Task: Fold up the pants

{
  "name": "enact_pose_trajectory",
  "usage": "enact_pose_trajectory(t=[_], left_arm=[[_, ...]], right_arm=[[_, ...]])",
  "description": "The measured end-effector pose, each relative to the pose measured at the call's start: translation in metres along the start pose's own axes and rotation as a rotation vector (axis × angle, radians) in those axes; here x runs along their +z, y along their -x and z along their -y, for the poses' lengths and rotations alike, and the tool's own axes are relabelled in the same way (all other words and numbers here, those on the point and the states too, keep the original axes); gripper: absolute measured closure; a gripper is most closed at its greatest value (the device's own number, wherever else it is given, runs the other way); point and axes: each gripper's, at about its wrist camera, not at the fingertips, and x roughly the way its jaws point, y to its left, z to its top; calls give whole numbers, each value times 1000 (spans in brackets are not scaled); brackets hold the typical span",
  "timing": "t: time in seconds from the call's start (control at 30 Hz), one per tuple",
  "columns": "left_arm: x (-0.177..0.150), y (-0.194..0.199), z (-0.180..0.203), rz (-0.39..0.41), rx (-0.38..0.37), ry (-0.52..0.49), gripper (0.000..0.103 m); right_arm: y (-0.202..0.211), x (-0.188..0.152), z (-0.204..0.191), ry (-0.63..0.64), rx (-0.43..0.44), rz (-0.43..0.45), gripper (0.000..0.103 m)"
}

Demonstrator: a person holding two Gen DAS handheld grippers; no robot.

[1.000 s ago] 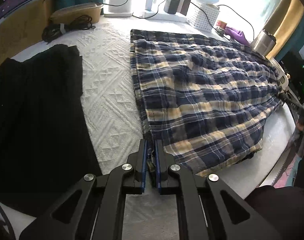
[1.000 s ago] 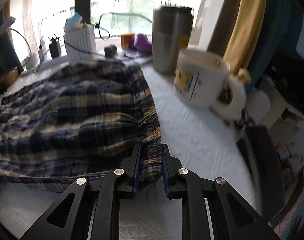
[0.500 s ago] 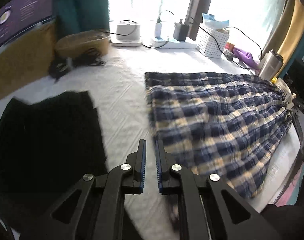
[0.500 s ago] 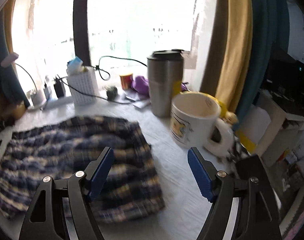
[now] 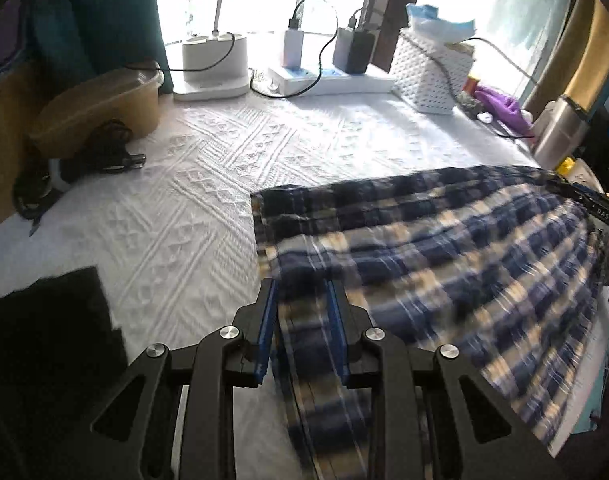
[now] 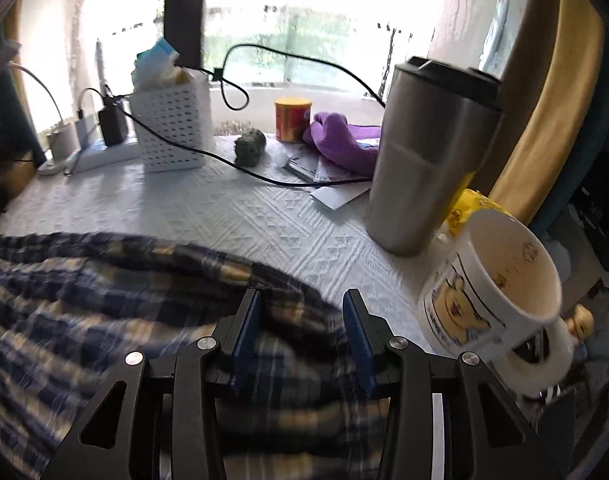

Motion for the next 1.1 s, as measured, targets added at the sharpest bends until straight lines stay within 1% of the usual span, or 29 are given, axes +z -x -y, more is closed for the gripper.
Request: enact_pose_trajectory(t=[0.1, 0.27, 0.4, 0.5, 0.6, 0.7, 0.77, 0.8, 0.87, 0.97, 1.07, 1.1], left_arm=[[8, -13, -4, 0, 22, -8, 78], [20, -22, -10, 19, 17, -23, 78], [27, -28, -11, 32, 31, -31, 78], [31, -29, -16, 38, 16, -2, 78], [33, -20, -20, 57, 15, 24, 78], [31, -5, -24, 86, -13, 28, 78], [29, -3, -25, 80, -31, 22, 78], [26, -3, -24, 69, -46, 16, 72], [23, -6, -23, 51, -60, 11, 66], [20, -9, -18, 53, -61, -5, 66], [22, -8, -14, 83, -59, -31, 66], [24, -9, -12, 91, -55, -44, 68]], right_arm=[[-20, 7, -1, 4, -16, -34, 59], [-50, 12, -7, 14, -39, -91, 59], [-63, 17, -11, 12, -55, -110, 59], [-64, 19, -11, 4, -62, -109, 59], [-60, 20, -11, -9, -64, -100, 59], [-45, 22, -10, -28, -61, -63, 58], [-33, 19, -11, -42, -45, -43, 58], [-29, 18, -11, -44, -34, -37, 58], [-20, 16, -15, -35, -24, -26, 58], [-10, 10, -20, -25, -9, -16, 57], [1, 2, -19, -30, 0, -9, 57], [3, 0, -18, -33, -2, -7, 56]])
